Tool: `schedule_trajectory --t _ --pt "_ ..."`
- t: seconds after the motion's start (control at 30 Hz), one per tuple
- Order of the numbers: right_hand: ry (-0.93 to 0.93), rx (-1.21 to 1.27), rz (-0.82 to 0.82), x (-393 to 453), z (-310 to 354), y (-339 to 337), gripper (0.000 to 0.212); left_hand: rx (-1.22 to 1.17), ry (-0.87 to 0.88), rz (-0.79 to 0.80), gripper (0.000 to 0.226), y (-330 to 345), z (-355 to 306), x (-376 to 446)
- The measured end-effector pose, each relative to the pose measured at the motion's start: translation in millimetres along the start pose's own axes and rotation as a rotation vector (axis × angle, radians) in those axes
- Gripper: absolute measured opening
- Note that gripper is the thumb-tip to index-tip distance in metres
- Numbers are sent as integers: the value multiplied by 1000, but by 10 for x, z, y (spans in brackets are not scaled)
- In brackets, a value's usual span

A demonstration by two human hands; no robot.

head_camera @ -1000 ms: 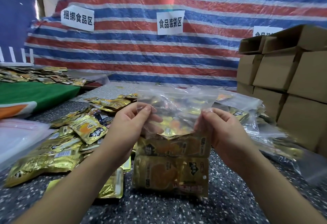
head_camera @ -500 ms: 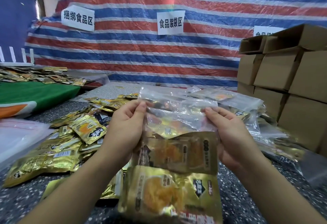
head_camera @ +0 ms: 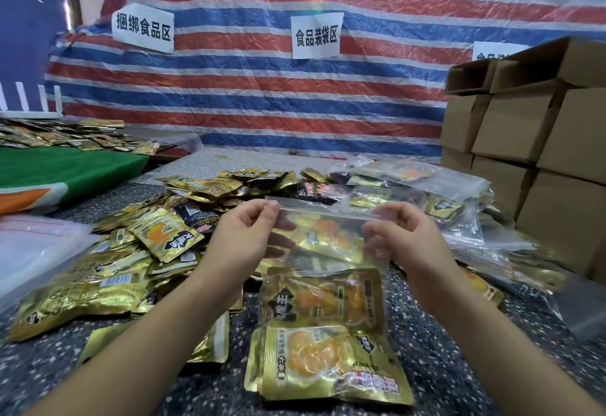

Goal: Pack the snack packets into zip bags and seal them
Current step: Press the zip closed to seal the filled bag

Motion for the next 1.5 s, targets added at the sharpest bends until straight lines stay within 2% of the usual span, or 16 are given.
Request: schedule_trajectory --t 0.07,0.17,0.23,0.33,0.4,0.5,0.63,0.8,0.97,1.2,1.5 --pt "-162 -240 -19 -17 63 -1 14 38 11 23 24 12 5 -5" --pt "-553 -721 -31 -76 261 91 20 121 53 63 24 60 4 -21" --pt "-641 -789 69 -76 337 217 31 163 95 81 24 98 -4 -32" --pt "-573 -794 297 -7 379 455 34 192 131 73 27 103 -13 -15" --pt "-495 -778 424 71 388 608 28 227 154 48 30 76 -21 6" --pt "-465 -786 480 226 420 788 14 318 215 -25 29 13 -15 27" --pt "-455 -804 549 382 403 953 13 328 224 -133 20 -103 5 97" --pt "-405 -807 646 445 271 1072 10 317 204 -145 22 -165 35 178" --pt "-381 -764 631 461 176 1075 25 323 180 -153 16 -170 45 191" --pt "-352 -762 627 480 78 1042 25 496 94 -133 15 -204 56 175" --pt "-372 -717 614 471 80 1064 14 505 119 -146 16 -194 45 173"
Point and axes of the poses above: each hand's wrist, its own x-axis towards the middle knuckle, its own y-axis out of the palm, z = x × y, the point moved 4 cm from there along x, towards the middle knuckle, and after that the axes turned 11 degrees about -y, right-handed, at the moved point
